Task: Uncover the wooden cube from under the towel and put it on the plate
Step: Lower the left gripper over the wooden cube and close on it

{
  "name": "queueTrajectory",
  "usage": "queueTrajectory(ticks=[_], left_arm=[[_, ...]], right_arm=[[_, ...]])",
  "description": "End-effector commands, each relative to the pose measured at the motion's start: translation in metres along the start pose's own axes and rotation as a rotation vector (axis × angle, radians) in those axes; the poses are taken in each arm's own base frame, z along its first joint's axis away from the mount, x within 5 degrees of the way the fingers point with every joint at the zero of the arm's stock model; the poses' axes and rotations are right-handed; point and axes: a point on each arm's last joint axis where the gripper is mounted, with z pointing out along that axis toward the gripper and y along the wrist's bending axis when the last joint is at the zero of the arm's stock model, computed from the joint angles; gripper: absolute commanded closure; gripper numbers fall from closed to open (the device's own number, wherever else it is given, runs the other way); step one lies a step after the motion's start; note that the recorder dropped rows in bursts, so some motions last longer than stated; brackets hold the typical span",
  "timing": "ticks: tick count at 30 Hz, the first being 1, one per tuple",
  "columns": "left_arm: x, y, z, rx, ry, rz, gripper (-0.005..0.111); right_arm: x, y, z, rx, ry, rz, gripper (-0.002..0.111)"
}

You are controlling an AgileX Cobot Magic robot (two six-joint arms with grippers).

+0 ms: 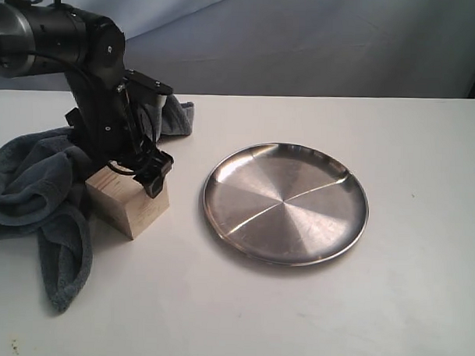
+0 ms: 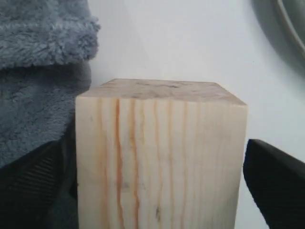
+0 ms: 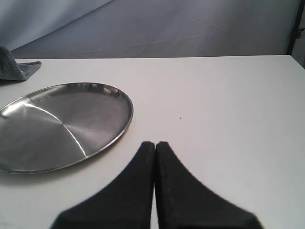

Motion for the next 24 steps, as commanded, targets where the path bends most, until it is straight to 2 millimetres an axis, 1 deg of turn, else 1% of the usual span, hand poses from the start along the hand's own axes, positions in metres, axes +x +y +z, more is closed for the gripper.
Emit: queueTrajectory(ticks=[1,4,8,12,15,17,24], left_arm=[[-0.001,-0.003,0.010,0.013,0.024,-0.008,0.010],[0.000,-0.004,0.019,0.018,0.050,-0.008,0.010],[-0.001,-0.004,0.024,0.019,0.054,0.000,0.010],[0.000,-0.004,0.034,0.023,0.077,0.001,0.011],[0.001,-0.005,0.042,0.028,0.105,0.001,0.015],[0.002,-0.005,0.046,0.029,0.117,0.002,0.023],[0.004,-0.001,0.047,-0.011,0.139,0.038,0.074]], right_arm=[[0.000,0.000,0.000,-0.005,0.002,0.003,0.108],[0.000,0.000,0.000,-0.005,0.002,0.003,0.108],[0.000,0.000,0.000,-0.005,0.002,0.003,0.108],[0.000,0.000,0.000,-0.005,0.002,0.003,0.108],[0.000,0.000,0.000,-0.005,0.002,0.003,0.108],[0.000,0.000,0.000,-0.005,0.002,0.003,0.108],[0.000,0.000,0.000,-0.005,0.002,0.003,0.108]])
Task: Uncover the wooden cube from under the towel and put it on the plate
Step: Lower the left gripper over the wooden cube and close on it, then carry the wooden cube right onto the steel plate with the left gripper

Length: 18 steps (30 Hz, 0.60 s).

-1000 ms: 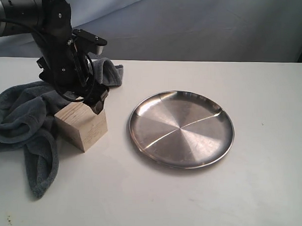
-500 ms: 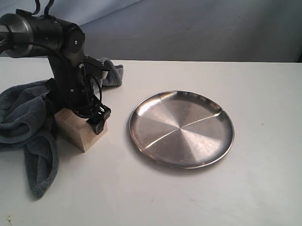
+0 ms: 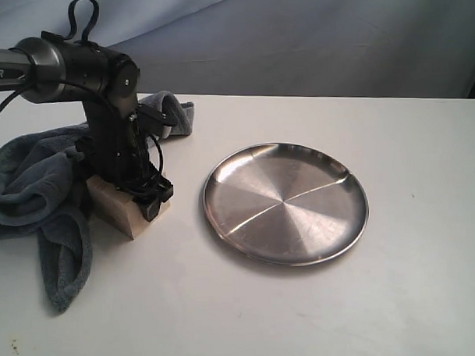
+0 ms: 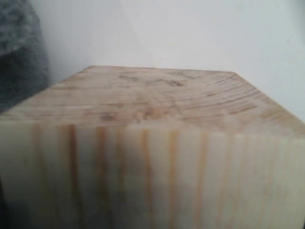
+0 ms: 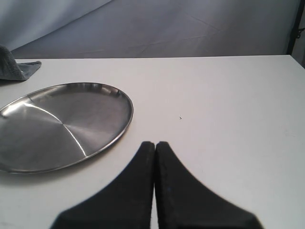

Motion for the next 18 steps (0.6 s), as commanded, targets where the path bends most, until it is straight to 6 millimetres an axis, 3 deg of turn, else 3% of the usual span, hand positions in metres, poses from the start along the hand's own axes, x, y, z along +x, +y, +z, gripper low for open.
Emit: queueTrajectory(ticks=[1,7,13,18], left_arm=[[0.002,0.001,0.001,-0.029,0.030,0.028,0.080],[0.003,0.001,-0.004,-0.026,0.063,0.038,0.107],[-0.001,0.001,-0.021,0.001,0.100,0.021,0.107],[-0.015,-0.004,-0.039,0.075,0.010,-0.008,0.107]], right_arm=[[0.000,0.000,0.000,-0.005,0.002,0.003,0.108],[0.000,0.000,0.000,-0.005,0.002,0.003,0.108],[0.000,0.000,0.000,-0.005,0.002,0.003,0.108],[0.000,0.000,0.000,-0.005,0.002,0.003,0.108]])
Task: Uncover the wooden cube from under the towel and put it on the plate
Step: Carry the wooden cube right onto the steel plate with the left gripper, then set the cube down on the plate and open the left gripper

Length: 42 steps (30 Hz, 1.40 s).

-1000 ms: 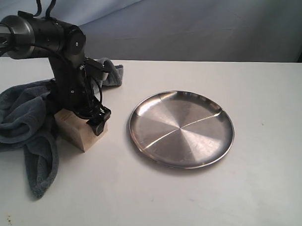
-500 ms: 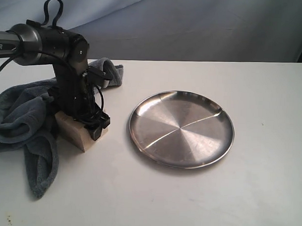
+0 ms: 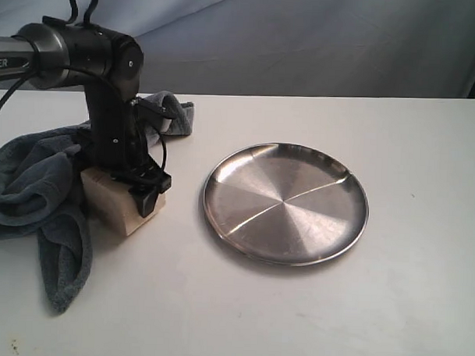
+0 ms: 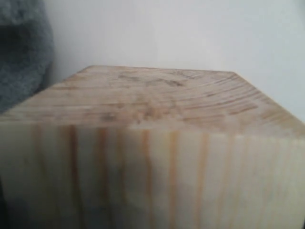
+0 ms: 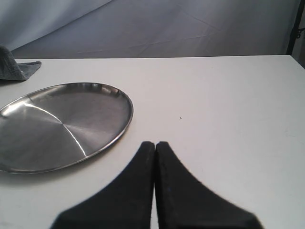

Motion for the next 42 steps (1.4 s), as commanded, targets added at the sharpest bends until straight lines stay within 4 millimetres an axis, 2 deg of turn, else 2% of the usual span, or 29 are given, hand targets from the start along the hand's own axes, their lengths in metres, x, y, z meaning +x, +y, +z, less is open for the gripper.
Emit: queueTrajectory(ticks=[1,5,7,9,15,20,24,28,35,42], left_arm=[[-0.011,-0.008,-0.026,0.083,-0.098,-0.017,0.107],[-0.022,-0.016,-0.045,0.129,-0.177,-0.017,0.107],[-0.027,-0.029,-0.055,0.124,-0.211,0.012,0.107],[-0.031,-0.044,-0.063,0.122,-0.238,0.045,0.107],[-0.040,-0.110,-0.093,0.094,-0.334,0.174,0.107],[-0.049,-0.140,-0.104,0.105,-0.388,0.193,0.107],[-0.058,-0.151,-0.094,0.092,-0.385,0.212,0.107],[-0.065,-0.161,-0.069,0.082,-0.336,0.232,0.107],[-0.074,-0.159,-0.029,0.037,-0.256,0.243,0.107],[-0.079,-0.153,-0.011,-0.041,-0.222,0.265,0.107]], right_arm=[[0.000,0.000,0.000,-0.005,0.002,0.003,0.108],[0.000,0.000,0.000,-0.005,0.002,0.003,0.108],[0.000,0.000,0.000,-0.005,0.002,0.003,0.108],[0.000,0.000,0.000,-0.005,0.002,0.003,0.108],[0.000,0.000,0.000,-0.005,0.002,0.003,0.108],[0.000,0.000,0.000,-0.005,0.002,0.003,0.108],[0.000,0.000,0.000,-0.005,0.002,0.003,0.108],[0.000,0.000,0.000,-0.005,0.002,0.003,0.108],[0.000,0.000,0.000,-0.005,0.002,0.003,0.108],[0.000,0.000,0.000,-0.005,0.002,0.003,0.108]])
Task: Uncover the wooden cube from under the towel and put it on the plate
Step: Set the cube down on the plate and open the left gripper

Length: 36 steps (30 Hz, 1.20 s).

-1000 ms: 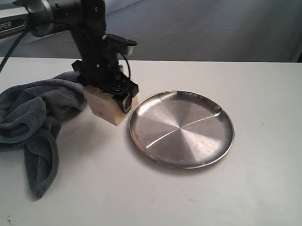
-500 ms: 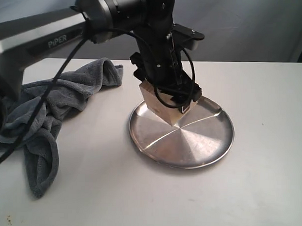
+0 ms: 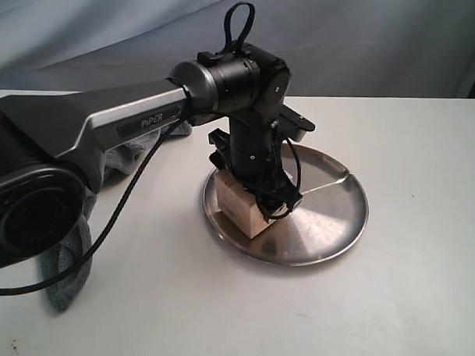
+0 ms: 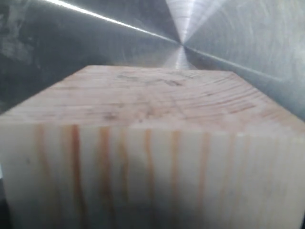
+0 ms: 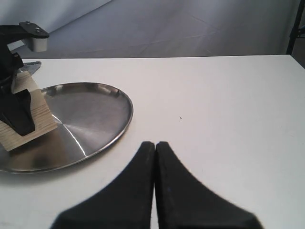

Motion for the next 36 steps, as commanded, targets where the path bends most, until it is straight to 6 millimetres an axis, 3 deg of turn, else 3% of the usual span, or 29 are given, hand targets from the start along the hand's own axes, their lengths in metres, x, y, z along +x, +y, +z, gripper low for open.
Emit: queueTrajectory(ticks=[1,6,10,20,24,36], left_arm=[[-0.002,0.002,-0.003,-0.031,-0.016,0.009,0.107],[-0.002,0.002,-0.002,-0.033,-0.014,0.010,0.104],[-0.002,0.002,-0.002,-0.033,-0.014,0.010,0.094],[-0.002,0.002,-0.004,-0.033,-0.018,0.010,0.043],[-0.003,0.002,-0.006,-0.031,-0.023,0.009,0.029],[-0.003,0.000,-0.039,-0.014,-0.090,0.046,0.019]], right_arm=[[0.000,0.000,0.000,-0.005,0.002,0.003,0.108],[0.000,0.000,0.000,-0.005,0.002,0.003,0.108],[0.000,0.000,0.000,-0.005,0.002,0.003,0.108],[0.000,0.000,0.000,-0.005,0.002,0.003,0.108],[0.000,0.000,0.000,-0.005,0.002,0.003,0.108],[0.000,0.000,0.000,-0.005,0.002,0.003,0.108]])
